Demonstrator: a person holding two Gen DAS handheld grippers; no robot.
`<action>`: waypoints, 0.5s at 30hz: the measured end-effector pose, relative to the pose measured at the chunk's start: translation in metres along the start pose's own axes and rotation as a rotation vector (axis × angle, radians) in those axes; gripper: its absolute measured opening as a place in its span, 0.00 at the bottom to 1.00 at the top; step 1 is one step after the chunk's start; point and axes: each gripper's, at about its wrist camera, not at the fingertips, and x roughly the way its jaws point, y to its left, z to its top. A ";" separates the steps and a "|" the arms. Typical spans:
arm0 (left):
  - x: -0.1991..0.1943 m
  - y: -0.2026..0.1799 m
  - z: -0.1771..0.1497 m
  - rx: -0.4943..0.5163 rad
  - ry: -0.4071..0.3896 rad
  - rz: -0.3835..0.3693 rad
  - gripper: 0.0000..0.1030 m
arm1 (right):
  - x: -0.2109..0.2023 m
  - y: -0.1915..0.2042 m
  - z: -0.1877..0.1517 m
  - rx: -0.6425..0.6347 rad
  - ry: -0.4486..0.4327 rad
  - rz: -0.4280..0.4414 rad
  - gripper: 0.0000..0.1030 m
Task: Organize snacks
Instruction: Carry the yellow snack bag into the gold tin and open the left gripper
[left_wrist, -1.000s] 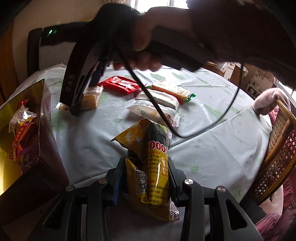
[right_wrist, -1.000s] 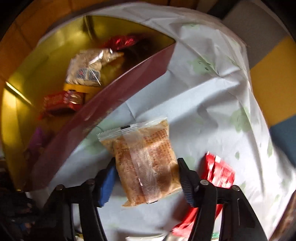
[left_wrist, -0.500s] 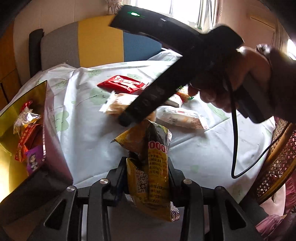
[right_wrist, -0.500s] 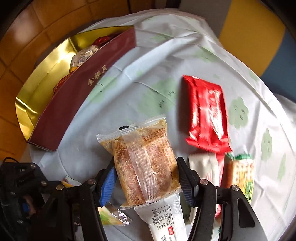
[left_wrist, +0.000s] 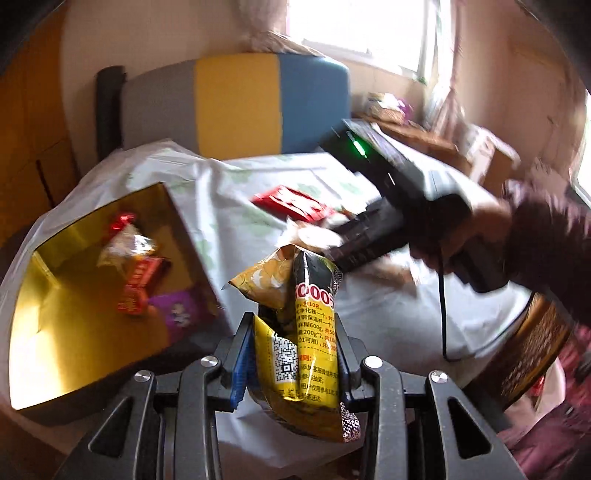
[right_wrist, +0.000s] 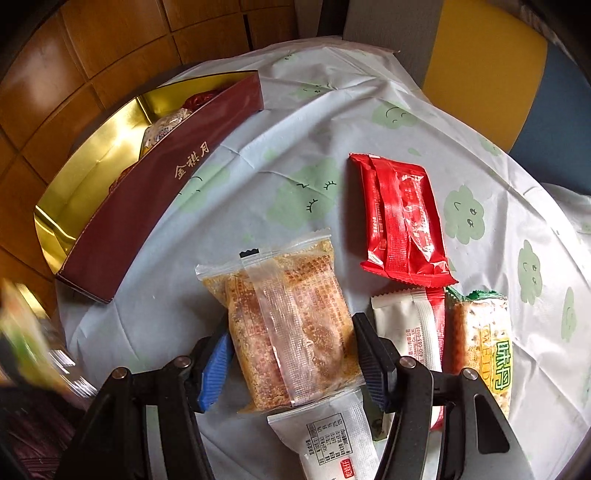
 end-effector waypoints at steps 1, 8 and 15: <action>-0.005 0.006 0.003 -0.026 -0.007 -0.001 0.37 | 0.003 0.004 0.003 0.001 0.000 -0.001 0.61; -0.011 0.093 0.031 -0.336 -0.001 0.071 0.37 | 0.006 0.006 0.010 0.003 0.011 -0.014 0.63; 0.017 0.190 0.043 -0.599 0.067 0.186 0.37 | 0.012 0.013 0.012 -0.001 0.008 0.008 0.80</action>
